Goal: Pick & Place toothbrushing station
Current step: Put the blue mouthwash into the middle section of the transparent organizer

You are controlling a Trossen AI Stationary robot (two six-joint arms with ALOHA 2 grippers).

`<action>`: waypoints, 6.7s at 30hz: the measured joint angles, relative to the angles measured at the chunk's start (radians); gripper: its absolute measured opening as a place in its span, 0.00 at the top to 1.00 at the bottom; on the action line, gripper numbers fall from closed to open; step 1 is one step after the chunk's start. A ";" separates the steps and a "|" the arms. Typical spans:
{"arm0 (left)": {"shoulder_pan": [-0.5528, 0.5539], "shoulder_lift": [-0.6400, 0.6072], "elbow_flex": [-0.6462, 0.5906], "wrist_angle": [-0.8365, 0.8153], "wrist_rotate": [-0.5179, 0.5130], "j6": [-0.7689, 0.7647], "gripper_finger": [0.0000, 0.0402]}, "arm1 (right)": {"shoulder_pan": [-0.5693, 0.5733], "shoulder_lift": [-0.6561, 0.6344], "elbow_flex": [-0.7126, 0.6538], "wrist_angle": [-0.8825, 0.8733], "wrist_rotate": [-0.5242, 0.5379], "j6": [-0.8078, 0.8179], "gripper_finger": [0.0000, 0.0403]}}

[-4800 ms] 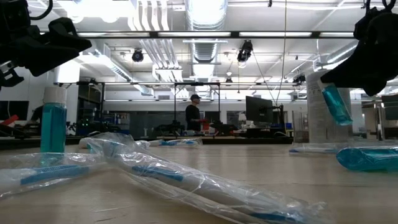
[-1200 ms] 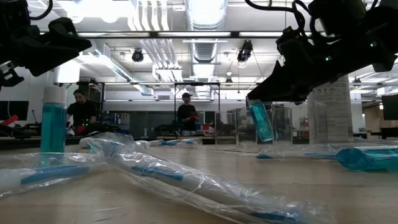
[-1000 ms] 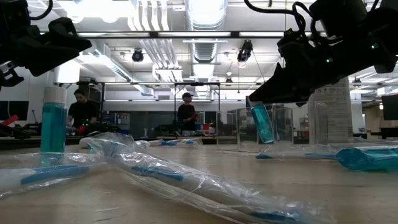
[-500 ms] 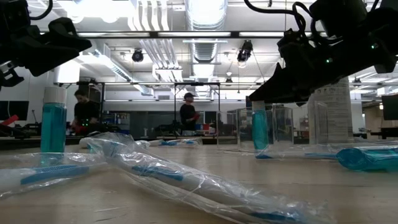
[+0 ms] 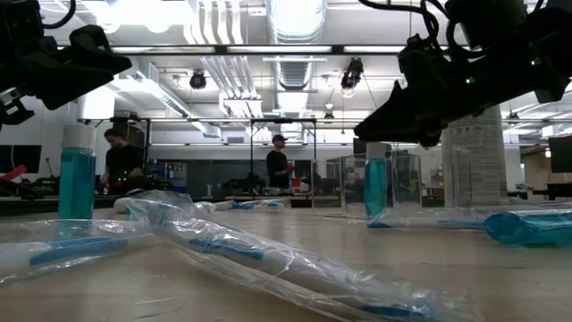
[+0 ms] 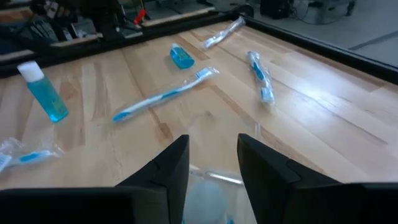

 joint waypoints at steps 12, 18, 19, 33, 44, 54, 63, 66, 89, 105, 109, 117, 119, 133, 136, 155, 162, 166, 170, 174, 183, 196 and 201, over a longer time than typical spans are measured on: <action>0.000 0.000 0.000 0.000 0.000 0.000 0.53 | 0.000 -0.069 0.002 0.040 0.032 -0.063 0.58; 0.000 0.000 0.000 0.000 0.000 0.000 0.53 | 0.000 -0.221 0.012 0.024 0.040 -0.074 0.58; 0.000 0.000 0.000 0.000 0.000 0.000 0.53 | 0.000 -0.249 0.016 0.022 0.029 -0.083 0.58; 0.001 0.000 0.000 0.000 0.000 0.000 0.53 | 0.001 -0.487 0.365 -0.871 -0.242 0.037 0.60; 0.000 0.000 0.000 0.000 0.000 0.000 0.53 | 0.067 -0.351 0.640 -1.283 -0.336 0.419 0.61; 0.000 0.000 0.000 0.000 0.000 0.000 0.53 | 0.209 -0.185 0.898 -1.822 -0.356 0.407 0.62; 0.000 0.000 0.000 0.000 0.000 0.000 0.53 | 0.367 -0.085 0.998 -2.187 -0.445 0.337 0.60; 0.000 0.000 0.000 0.000 0.000 0.000 0.53 | 0.421 -0.080 0.946 -2.180 -0.441 0.279 0.59; 0.001 0.000 0.000 0.000 0.000 0.000 0.53 | 0.734 -0.221 0.361 -1.444 -0.075 0.565 0.56; 0.000 0.000 0.000 0.000 0.000 0.000 0.53 | 0.725 -0.044 0.312 -1.280 0.009 0.476 0.58; 0.000 0.000 0.000 0.000 0.000 0.000 0.53 | 0.726 -0.014 0.312 -1.234 0.024 0.461 0.57; 0.000 0.000 0.000 0.000 0.000 0.000 0.53 | 0.722 0.034 0.312 -1.204 0.025 0.459 0.57; 0.000 0.000 0.000 0.000 0.000 0.000 0.53 | 0.722 0.037 0.312 -1.194 0.019 0.461 0.57; 0.000 0.000 0.000 0.000 0.000 0.000 0.53 | 0.721 0.037 0.286 -1.152 -0.048 0.536 0.57; 0.000 0.000 0.000 0.000 0.000 0.000 0.53 | 0.721 0.036 0.264 -1.109 -0.047 0.535 0.58; 0.001 0.000 0.000 0.000 0.000 0.000 0.53 | 0.703 0.034 0.220 -1.089 0.083 0.486 0.58; 0.001 0.000 0.000 0.000 0.000 0.000 0.53 | 0.695 0.034 0.184 -0.988 0.079 0.462 0.58; 0.000 0.000 0.000 0.000 0.000 0.000 0.53 | 0.695 0.034 0.163 -0.977 0.079 0.457 0.58; 0.000 0.000 0.000 0.000 0.000 0.000 0.53 | 0.693 0.034 0.147 -0.955 0.078 0.456 0.58; 0.000 0.000 0.000 0.000 0.000 0.000 0.53 | 0.687 0.034 0.121 -0.887 0.057 0.448 0.58; 0.000 0.000 0.000 0.000 0.000 0.000 0.53 | 0.686 0.034 0.121 -0.824 0.017 0.445 0.58; 0.000 0.000 0.000 0.000 0.000 0.000 0.53 | 0.687 0.034 0.136 -0.829 -0.047 0.404 0.58; 0.000 0.000 0.000 0.000 0.000 0.000 0.53 | 0.687 0.034 0.134 -0.831 -0.064 0.404 0.61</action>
